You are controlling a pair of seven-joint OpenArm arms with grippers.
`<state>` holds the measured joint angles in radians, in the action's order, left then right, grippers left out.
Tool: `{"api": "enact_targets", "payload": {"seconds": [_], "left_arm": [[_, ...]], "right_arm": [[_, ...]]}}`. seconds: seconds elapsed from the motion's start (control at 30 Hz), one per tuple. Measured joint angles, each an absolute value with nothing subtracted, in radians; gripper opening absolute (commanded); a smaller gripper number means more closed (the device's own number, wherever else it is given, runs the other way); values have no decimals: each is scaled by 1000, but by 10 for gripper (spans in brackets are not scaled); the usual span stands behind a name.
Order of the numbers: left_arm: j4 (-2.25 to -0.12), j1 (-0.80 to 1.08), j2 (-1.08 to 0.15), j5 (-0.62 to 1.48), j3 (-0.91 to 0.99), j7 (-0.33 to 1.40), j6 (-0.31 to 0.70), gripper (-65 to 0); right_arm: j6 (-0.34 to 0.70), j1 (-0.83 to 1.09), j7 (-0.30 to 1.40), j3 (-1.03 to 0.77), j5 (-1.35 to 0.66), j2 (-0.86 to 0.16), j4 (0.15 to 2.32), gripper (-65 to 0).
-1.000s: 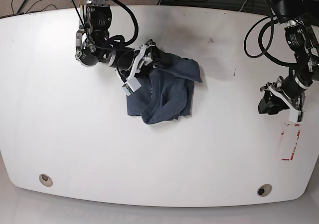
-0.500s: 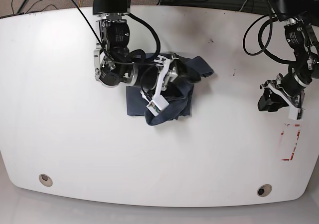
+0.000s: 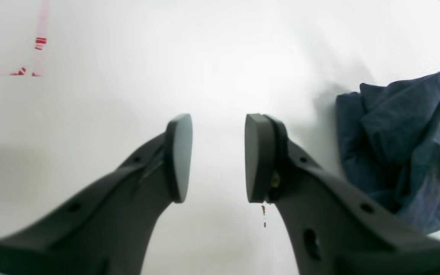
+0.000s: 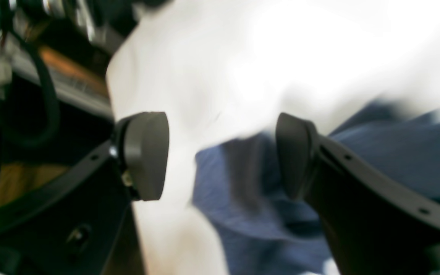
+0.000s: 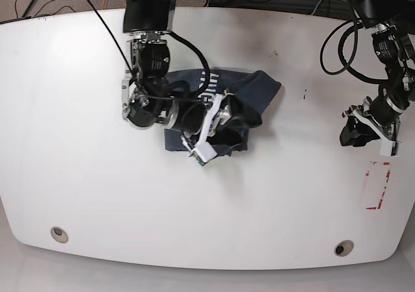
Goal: Layout the t-shirt on the table in an organized manner, then fold the t-shirt properly
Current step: 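Flip the navy bundle over with the right gripper, exposing the printed text, then bring the left gripper back and grasp the bundle's edge opposite the right gripper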
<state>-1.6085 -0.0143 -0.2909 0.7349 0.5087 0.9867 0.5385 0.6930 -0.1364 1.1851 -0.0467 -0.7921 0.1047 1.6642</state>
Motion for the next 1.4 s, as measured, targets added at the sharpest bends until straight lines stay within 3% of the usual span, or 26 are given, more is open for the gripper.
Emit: {"api": "enact_targets", "payload": {"seconds": [0.3, 0.47, 0.9, 1.4], "left_arm": [[-1608, -15, -289, 733, 508, 987, 538, -439], [-1608, -14, -289, 734, 508, 987, 538, -439], [-1608, -14, -289, 734, 505, 987, 538, -439], [-1608, -14, -289, 734, 506, 987, 538, -439]], "right_arm": [[689, -115, 1195, -171, -762, -71, 1668, -241], [691, -115, 1183, -193, -772, -97, 1651, -241], [687, -144, 1125, -181, -761, -48, 1473, -241], [688, -256, 994, 51, -770, 70, 1370, -241]]}}
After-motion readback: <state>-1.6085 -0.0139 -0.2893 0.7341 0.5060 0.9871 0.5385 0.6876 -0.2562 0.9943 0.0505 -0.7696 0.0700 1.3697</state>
